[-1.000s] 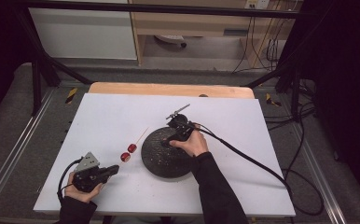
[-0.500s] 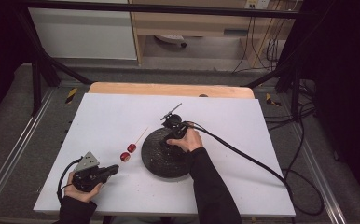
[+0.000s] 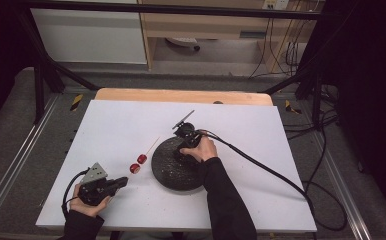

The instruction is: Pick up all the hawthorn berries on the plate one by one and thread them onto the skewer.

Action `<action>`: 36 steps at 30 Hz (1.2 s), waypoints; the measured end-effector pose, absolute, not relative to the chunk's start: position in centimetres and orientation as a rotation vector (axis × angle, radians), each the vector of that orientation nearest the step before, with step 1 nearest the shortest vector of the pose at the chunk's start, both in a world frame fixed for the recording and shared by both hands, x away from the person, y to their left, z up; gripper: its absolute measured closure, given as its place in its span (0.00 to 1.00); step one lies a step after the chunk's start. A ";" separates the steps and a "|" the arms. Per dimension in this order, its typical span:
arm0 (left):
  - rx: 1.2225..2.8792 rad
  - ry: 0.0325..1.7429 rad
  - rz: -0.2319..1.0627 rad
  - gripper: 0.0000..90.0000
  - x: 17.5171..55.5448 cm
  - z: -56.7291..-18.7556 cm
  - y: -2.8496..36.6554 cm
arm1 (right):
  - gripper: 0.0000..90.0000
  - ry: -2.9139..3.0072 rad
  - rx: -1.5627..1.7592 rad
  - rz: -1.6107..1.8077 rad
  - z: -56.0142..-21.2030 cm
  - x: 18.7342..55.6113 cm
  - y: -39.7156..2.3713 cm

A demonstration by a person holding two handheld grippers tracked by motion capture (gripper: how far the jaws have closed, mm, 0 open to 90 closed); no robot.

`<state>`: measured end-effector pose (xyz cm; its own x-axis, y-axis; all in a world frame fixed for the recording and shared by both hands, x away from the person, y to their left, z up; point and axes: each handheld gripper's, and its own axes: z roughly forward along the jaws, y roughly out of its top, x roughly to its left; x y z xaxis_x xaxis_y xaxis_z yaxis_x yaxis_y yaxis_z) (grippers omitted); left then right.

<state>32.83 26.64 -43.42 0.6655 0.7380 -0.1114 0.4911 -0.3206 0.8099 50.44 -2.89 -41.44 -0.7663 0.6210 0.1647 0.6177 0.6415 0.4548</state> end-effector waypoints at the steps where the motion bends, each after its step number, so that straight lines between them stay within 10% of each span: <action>1: 1.990 0.953 0.350 0.98 32.8 -43.4 26.7 | 0.63 2.840 1.072 0.786 -41.4 50.5 -2.9; 36: 1.993 0.945 0.353 0.98 32.7 -43.3 26.5 | 0.70 2.847 1.124 0.803 -40.9 50.4 -3.1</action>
